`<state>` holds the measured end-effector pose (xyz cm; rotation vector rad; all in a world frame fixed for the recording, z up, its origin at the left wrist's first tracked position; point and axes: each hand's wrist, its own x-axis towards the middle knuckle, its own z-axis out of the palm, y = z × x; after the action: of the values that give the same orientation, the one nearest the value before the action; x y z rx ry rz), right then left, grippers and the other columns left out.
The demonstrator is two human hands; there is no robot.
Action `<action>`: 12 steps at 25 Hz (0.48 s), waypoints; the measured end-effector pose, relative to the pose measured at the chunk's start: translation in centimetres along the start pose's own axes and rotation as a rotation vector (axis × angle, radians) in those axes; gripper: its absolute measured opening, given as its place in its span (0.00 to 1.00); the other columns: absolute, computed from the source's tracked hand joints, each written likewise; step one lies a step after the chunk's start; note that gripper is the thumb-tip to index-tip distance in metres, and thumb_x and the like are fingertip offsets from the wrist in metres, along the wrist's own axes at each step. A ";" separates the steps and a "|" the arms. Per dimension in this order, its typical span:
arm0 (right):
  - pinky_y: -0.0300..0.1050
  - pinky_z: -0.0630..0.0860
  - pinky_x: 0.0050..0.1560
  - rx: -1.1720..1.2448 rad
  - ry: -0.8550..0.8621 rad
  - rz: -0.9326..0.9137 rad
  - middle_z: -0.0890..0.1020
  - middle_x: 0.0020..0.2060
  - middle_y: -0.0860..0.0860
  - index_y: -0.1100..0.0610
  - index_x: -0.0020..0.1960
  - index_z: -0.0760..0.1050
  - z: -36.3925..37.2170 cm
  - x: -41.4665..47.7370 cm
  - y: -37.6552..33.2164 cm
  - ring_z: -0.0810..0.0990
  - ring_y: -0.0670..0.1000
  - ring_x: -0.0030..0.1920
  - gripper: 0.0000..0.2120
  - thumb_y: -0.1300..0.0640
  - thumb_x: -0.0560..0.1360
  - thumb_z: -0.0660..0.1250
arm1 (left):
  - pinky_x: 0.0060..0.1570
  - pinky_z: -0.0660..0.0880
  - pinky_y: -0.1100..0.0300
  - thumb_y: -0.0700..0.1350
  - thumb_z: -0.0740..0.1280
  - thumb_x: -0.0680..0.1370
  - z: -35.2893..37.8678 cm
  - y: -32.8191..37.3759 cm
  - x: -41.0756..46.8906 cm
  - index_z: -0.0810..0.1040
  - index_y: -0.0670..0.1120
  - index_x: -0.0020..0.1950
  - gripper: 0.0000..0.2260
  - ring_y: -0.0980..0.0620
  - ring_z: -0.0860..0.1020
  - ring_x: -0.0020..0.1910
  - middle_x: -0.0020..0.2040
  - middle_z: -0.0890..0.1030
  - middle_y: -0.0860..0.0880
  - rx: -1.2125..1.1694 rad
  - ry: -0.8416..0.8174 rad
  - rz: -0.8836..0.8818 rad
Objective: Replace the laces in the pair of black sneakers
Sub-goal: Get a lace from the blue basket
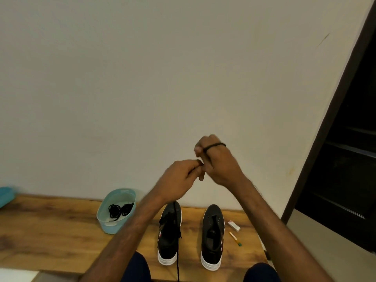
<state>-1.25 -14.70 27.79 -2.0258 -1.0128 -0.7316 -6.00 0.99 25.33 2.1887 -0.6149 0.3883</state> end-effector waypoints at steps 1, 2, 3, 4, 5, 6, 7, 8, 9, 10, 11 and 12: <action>0.35 0.68 0.41 -0.062 -0.111 0.014 0.74 0.37 0.44 0.56 0.45 0.72 0.3 -0.7 0.6 0.71 0.44 0.38 0.14 0.52 0.82 0.53 | 0.35 0.67 0.58 0.52 0.59 0.83 -0.5 -0.3 -0.1 0.77 0.53 0.39 0.15 0.55 0.69 0.29 0.29 0.73 0.56 0.074 -0.001 -0.005; 0.38 0.69 0.40 -0.091 -0.181 0.040 0.75 0.34 0.44 0.54 0.44 0.71 0.7 -1.4 1.1 0.72 0.44 0.36 0.16 0.49 0.83 0.51 | 0.35 0.68 0.59 0.54 0.59 0.83 -1.0 -0.8 -0.3 0.77 0.53 0.40 0.15 0.56 0.70 0.31 0.30 0.73 0.57 0.152 0.013 0.002; 0.41 0.69 0.39 -0.107 -0.207 0.075 0.75 0.32 0.44 0.52 0.41 0.71 1.0 -1.9 1.3 0.72 0.45 0.34 0.19 0.45 0.83 0.50 | 0.37 0.69 0.59 0.58 0.57 0.82 -1.5 -1.2 -0.3 0.77 0.54 0.40 0.16 0.57 0.72 0.34 0.32 0.74 0.58 0.247 0.047 0.028; 0.43 0.68 0.39 -0.083 -0.231 0.131 0.74 0.30 0.44 0.51 0.38 0.70 1.4 -2.5 1.2 0.72 0.45 0.32 0.23 0.40 0.82 0.48 | 0.39 0.71 0.59 0.61 0.56 0.81 -2.1 -1.7 -0.3 0.77 0.55 0.41 0.17 0.58 0.74 0.37 0.35 0.76 0.58 0.353 0.085 0.061; 0.43 0.67 0.37 0.049 -0.282 0.241 0.73 0.28 0.44 0.51 0.34 0.69 1.8 -2.9 0.9 0.70 0.45 0.29 0.27 0.36 0.81 0.46 | 0.40 0.72 0.59 0.63 0.55 0.80 -2.6 -1.9 -0.2 0.77 0.55 0.41 0.19 0.58 0.74 0.40 0.37 0.77 0.58 0.409 0.124 0.096; 0.43 0.64 0.34 0.325 -0.374 0.380 0.70 0.25 0.45 0.52 0.31 0.68 2.2 -3.4 0.4 0.67 0.47 0.27 0.31 0.34 0.81 0.45 | 0.40 0.72 0.60 0.64 0.55 0.79 -2.9 -2.0 0.0 0.78 0.55 0.41 0.18 0.58 0.75 0.41 0.38 0.78 0.58 0.397 0.164 0.131; 0.43 0.60 0.30 0.691 -0.513 0.499 0.66 0.23 0.47 0.53 0.29 0.67 2.3 -3.8 -0.2 0.62 0.47 0.25 0.32 0.32 0.80 0.45 | 0.38 0.71 0.60 0.63 0.58 0.79 -2.9 -1.7 0.3 0.78 0.55 0.40 0.17 0.57 0.75 0.39 0.37 0.78 0.58 0.323 0.194 0.145; 0.42 0.56 0.28 1.078 -0.639 0.560 0.63 0.22 0.47 0.53 0.29 0.68 2.2 -3.9 -1.2 0.58 0.47 0.24 0.33 0.32 0.79 0.46 | 0.37 0.70 0.61 0.62 0.61 0.78 -2.7 -1.3 0.5 0.78 0.57 0.39 0.14 0.56 0.74 0.36 0.35 0.77 0.58 0.195 0.221 0.148; 0.41 0.55 0.26 1.396 -0.702 0.544 0.62 0.21 0.48 0.54 0.30 0.70 2.1 -3.8 -2.1 0.57 0.46 0.24 0.32 0.31 0.78 0.48 | 0.36 0.69 0.61 0.60 0.63 0.78 -2.4 -1.1 0.7 0.77 0.58 0.37 0.12 0.57 0.73 0.34 0.33 0.77 0.58 0.044 0.228 0.143; 0.39 0.57 0.25 1.617 -0.697 0.470 0.65 0.21 0.48 0.56 0.33 0.73 1.8 -3.5 -2.9 0.59 0.46 0.24 0.32 0.31 0.78 0.50 | 0.36 0.70 0.59 0.57 0.64 0.78 -2.1 -0.9 0.8 0.76 0.59 0.36 0.11 0.57 0.73 0.33 0.33 0.77 0.58 -0.115 0.200 0.132; 0.38 0.61 0.26 1.759 -0.644 0.374 0.69 0.23 0.49 0.58 0.37 0.75 1.5 -2.8 -3.7 0.63 0.45 0.24 0.32 0.32 0.77 0.50 | 0.38 0.73 0.56 0.54 0.63 0.79 -1.4 -1.0 0.8 0.78 0.59 0.37 0.11 0.54 0.76 0.35 0.34 0.78 0.56 -0.263 0.146 0.119; 0.38 0.65 0.28 1.843 -0.549 0.314 0.74 0.26 0.50 0.60 0.41 0.77 1.1 -2.2 -4.2 0.68 0.46 0.26 0.33 0.32 0.77 0.50 | 0.42 0.75 0.52 0.52 0.63 0.79 -0.5 -1.2 0.7 0.79 0.57 0.38 0.12 0.49 0.78 0.38 0.36 0.80 0.53 -0.367 0.083 0.099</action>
<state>-5.73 -12.94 27.06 -0.5899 -0.9241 0.8289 -4.81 1.84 25.20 1.7898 -0.6915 0.3825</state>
